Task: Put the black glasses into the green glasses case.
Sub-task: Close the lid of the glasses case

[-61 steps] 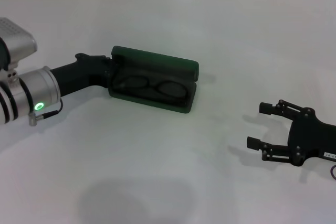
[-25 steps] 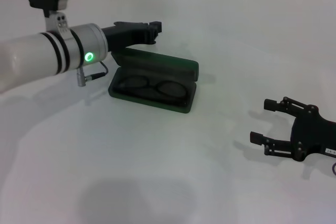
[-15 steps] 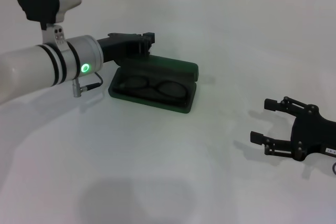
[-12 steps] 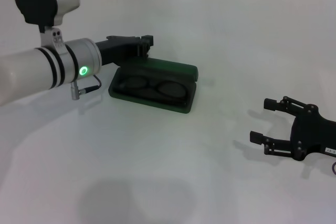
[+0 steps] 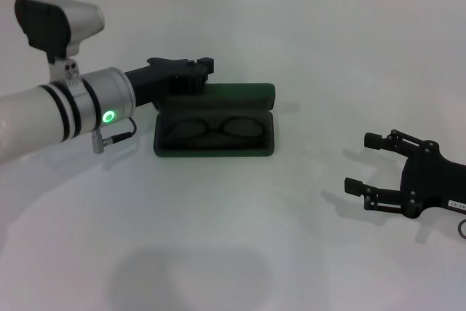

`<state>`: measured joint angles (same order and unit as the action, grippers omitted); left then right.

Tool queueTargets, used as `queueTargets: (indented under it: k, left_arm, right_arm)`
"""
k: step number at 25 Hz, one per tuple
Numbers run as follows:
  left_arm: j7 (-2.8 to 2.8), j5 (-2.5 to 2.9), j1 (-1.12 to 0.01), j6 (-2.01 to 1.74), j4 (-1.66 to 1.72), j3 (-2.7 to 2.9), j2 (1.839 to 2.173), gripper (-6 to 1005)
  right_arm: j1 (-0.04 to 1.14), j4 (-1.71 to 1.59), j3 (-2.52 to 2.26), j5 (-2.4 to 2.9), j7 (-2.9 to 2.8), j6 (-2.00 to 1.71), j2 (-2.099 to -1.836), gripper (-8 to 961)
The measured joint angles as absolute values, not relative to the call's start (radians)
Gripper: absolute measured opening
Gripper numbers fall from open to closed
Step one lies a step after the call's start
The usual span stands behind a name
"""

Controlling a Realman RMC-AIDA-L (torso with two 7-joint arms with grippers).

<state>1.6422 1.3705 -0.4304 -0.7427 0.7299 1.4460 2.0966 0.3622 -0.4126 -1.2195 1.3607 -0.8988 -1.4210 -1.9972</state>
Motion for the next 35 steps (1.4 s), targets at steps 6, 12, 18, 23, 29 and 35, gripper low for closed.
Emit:
queueTargets:
  k: [6, 12, 18, 23, 29, 35]
  left_arm:
    - [1.539, 1.292, -0.418, -0.774, 0.68, 1.443, 2.095, 92]
    - [1.548, 1.295, -0.428, -0.778, 0.659, 1.443, 2.092, 93]
    - [1.534, 1.302, -0.415, -0.809, 0.658, 1.443, 2.09, 94]
    - [1.494, 1.304, -0.4, -0.813, 0.646, 1.446, 2.091, 95]
    - [1.436, 1.298, -0.391, -0.854, 0.628, 1.443, 2.091, 96]
    - [1.368, 1.293, -0.382, -0.874, 0.612, 1.439, 2.093, 98]
  right_arm:
    - [0.364, -0.413, -1.219, 1.361, -0.899, -1.417, -1.998, 869]
    - [0.368, -0.413, -1.219, 1.361, -0.899, -1.417, -1.999, 869]
    - [0.368, -0.413, -1.219, 1.361, -0.899, -1.417, -2.0, 869]
    - [0.37, -0.413, -1.219, 1.361, -0.899, -1.417, -2.0, 869]
    - [0.373, -0.413, -1.219, 1.361, -0.902, -1.417, -2.0, 869]
    - [0.374, -0.413, -1.219, 1.361, -0.903, -1.417, -2.001, 869]
